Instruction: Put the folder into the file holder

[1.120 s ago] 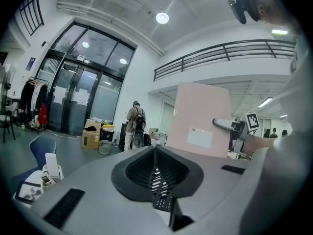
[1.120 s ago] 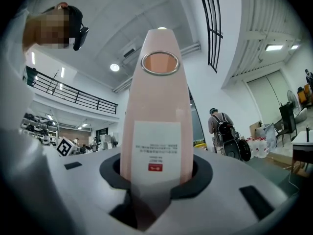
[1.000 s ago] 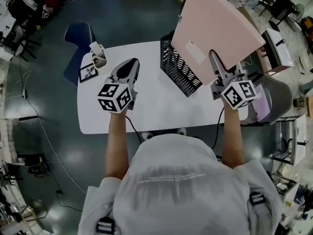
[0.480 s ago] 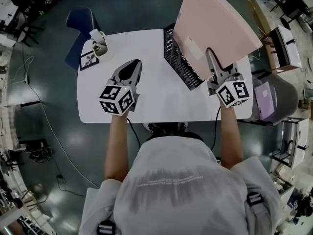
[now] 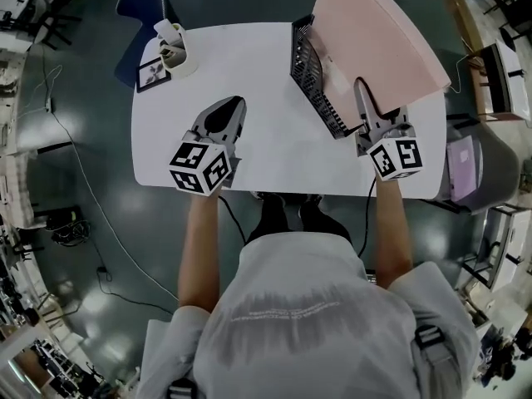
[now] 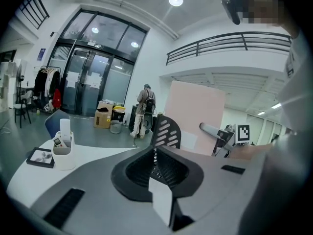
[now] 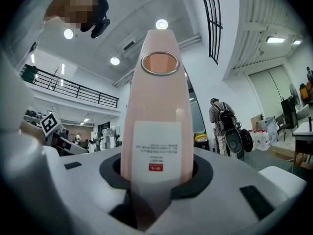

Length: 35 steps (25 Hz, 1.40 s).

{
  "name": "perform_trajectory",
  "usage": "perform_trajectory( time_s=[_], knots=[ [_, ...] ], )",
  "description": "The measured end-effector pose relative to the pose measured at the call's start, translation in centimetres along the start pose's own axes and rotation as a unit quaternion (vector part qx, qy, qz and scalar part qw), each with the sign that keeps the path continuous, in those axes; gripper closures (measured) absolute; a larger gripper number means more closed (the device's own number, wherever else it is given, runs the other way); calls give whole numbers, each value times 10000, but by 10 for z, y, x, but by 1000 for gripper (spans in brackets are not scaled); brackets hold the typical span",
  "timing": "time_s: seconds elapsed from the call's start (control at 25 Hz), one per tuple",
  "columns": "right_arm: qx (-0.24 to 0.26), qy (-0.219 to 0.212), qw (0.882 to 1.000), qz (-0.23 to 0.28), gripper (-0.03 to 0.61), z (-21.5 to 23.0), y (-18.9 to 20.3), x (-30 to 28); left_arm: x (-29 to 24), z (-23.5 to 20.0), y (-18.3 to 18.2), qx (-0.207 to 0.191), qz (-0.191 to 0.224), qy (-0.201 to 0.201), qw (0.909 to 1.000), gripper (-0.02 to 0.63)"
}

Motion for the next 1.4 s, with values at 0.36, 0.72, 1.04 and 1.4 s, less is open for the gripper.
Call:
perform_trajectory(
  time_s=[0.36,0.72,1.04,1.4],
  knots=[
    [125,-21,9998,-123,391,4,37,1,8,0,34,190,-229,-167,9994,584],
    [67,27,9985,-537,379,2,65,-1,11,4,55,329,-380,-206,9985,584],
    [38,61,9955,-944,371,-2,87,-4,10,6,64,352,-478,-165,9981,584],
    [160,111,9946,-1021,353,-3,85,3,8,15,61,294,-464,-73,9985,584]
  ],
)
Point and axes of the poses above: the fingertips, and each gripper's own axes: x backward along the fingers, z to its right, y out of its underside, the point moved 6 cm from there along x, backward along the fingers, and after that the axes turned 8 degrees about -z, right-handed, at the moved point
